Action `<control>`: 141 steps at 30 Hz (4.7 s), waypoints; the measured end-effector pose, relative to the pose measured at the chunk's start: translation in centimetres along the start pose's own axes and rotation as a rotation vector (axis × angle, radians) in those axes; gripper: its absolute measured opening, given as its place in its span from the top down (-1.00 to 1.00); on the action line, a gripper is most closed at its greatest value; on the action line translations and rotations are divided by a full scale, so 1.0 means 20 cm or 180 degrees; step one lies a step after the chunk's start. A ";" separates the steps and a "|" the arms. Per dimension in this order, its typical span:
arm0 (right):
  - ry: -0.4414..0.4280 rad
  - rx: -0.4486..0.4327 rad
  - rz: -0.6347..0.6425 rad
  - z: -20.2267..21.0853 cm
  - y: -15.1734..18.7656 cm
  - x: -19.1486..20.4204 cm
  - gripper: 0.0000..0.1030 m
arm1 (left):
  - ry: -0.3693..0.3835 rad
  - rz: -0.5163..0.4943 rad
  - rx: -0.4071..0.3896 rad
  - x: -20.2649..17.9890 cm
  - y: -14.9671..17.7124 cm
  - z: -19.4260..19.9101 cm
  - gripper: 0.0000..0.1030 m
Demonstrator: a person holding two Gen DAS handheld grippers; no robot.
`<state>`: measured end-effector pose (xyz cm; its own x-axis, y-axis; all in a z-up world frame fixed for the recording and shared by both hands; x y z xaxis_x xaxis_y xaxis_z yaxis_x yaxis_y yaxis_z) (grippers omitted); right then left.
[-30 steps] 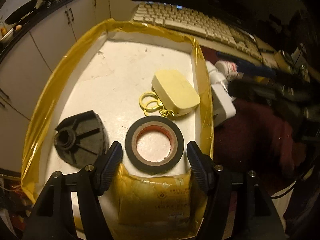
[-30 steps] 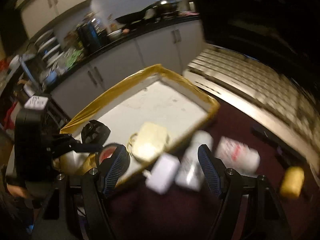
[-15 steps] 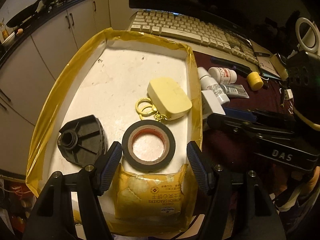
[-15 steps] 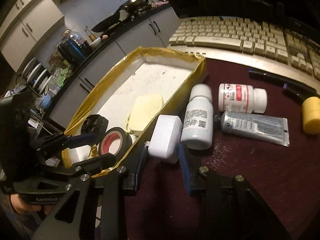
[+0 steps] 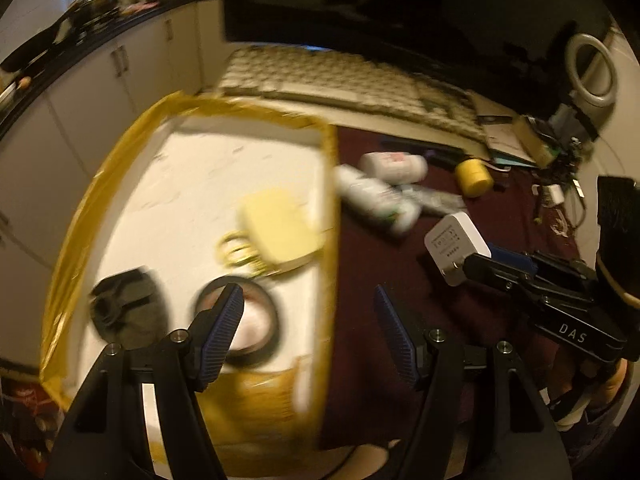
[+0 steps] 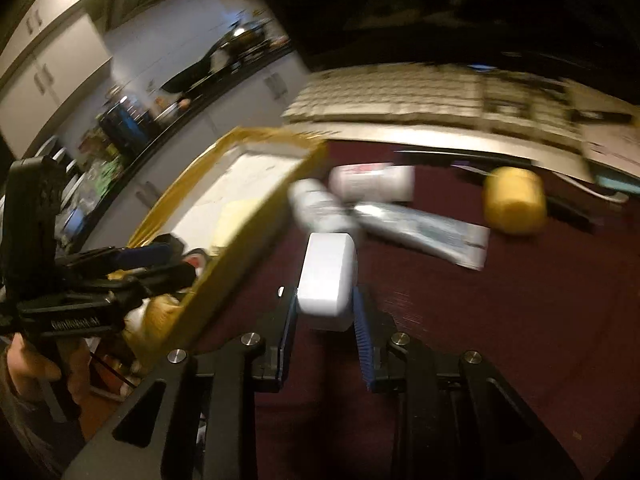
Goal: Organize rigid objects
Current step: 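Grasp the white charger plug with the right tool while left tool approaches white bottle, then close the left tool on the white pill bottle with green label, then lift the bottle and plug and carry both over the tray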
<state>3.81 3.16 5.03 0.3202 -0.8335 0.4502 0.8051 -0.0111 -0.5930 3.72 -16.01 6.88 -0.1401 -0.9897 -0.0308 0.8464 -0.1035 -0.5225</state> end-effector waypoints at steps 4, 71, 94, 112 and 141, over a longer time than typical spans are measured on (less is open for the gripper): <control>0.0159 -0.0115 -0.0206 0.13 0.05 -0.13 0.53 | 0.0147 -0.0123 0.0025 -0.18 -0.07 -0.05 -0.30; 0.0416 -0.0252 -0.0300 0.22 0.16 -0.26 0.52 | 0.0252 -0.0195 0.0194 -0.52 0.06 -0.23 0.24; 0.0529 -0.0286 -0.0279 0.24 0.16 -0.24 0.53 | 0.0284 -0.0492 0.0362 -0.59 0.07 -0.21 0.31; 0.0491 -0.0225 -0.0498 0.14 0.09 -0.32 0.48 | 0.0137 -0.0773 0.0227 -0.64 0.11 -0.21 0.33; 0.0507 -0.0460 -0.0270 0.26 0.07 -0.19 0.53 | 0.0553 -0.0464 0.0203 -0.55 0.06 -0.14 0.38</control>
<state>6.40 9.21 5.99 0.1623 -0.9028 0.3982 0.7421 -0.1543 -0.6522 4.86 -4.89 4.15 -0.3449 -0.9324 -0.1079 0.8407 -0.2557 -0.4774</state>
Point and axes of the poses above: each gripper's, at about its wrist camera, not at the fingertips, and z roughly against the way its jaws point, x to its left, y to its underside, the point moved 1 cm from there along -z, roughly the way its jaws point, and after that the axes turned 7 degrees about -y, right-handed, at the moved point
